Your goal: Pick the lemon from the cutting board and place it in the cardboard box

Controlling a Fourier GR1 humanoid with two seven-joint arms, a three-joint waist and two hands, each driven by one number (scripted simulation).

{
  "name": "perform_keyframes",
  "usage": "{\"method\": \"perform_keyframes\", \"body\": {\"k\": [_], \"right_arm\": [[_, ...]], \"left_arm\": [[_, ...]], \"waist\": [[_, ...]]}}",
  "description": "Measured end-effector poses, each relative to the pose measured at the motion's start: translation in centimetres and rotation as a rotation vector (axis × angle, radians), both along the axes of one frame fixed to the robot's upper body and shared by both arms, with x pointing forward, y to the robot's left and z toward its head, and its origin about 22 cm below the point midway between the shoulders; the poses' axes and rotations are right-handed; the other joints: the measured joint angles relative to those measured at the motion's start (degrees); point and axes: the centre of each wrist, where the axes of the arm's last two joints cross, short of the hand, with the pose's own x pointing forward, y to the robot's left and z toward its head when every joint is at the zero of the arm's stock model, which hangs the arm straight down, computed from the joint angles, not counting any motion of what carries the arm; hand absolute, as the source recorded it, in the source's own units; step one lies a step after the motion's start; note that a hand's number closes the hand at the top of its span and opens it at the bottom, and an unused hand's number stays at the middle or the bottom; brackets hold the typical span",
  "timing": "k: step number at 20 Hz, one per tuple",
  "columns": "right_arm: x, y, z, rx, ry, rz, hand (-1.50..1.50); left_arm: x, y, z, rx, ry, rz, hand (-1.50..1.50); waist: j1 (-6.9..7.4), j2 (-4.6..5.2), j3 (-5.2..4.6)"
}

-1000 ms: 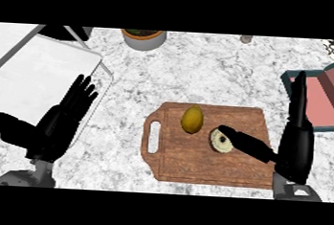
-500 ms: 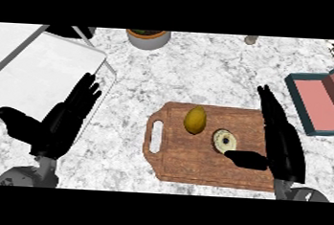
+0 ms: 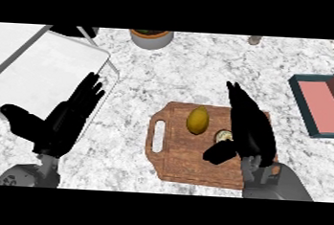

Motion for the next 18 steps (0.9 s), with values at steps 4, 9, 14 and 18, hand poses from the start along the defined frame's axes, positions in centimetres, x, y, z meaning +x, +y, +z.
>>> {"method": "perform_keyframes", "body": {"k": [4,9,14,18], "right_arm": [[1.1,1.9,1.3,0.035,0.051,0.01,-1.5],[2.0,2.6,1.3,0.038,0.11,0.013,-1.5],[2.7,3.2,1.1,0.031,0.15,0.023,-1.5],[2.8,3.7,0.8,0.027,0.163,0.036,-1.5]], "left_arm": [[-0.1,0.2,0.0,-0.006,0.011,0.006,0.0],[-0.4,0.4,0.0,-0.003,0.007,0.017,0.0],[-0.5,0.6,-0.1,-0.009,0.005,0.017,0.0],[-0.6,0.8,0.0,-0.022,0.011,0.011,0.0]], "waist": [[-0.4,0.02,0.09],[-0.93,0.03,0.19],[-1.3,-0.01,0.25],[-1.45,0.03,0.25]]}}
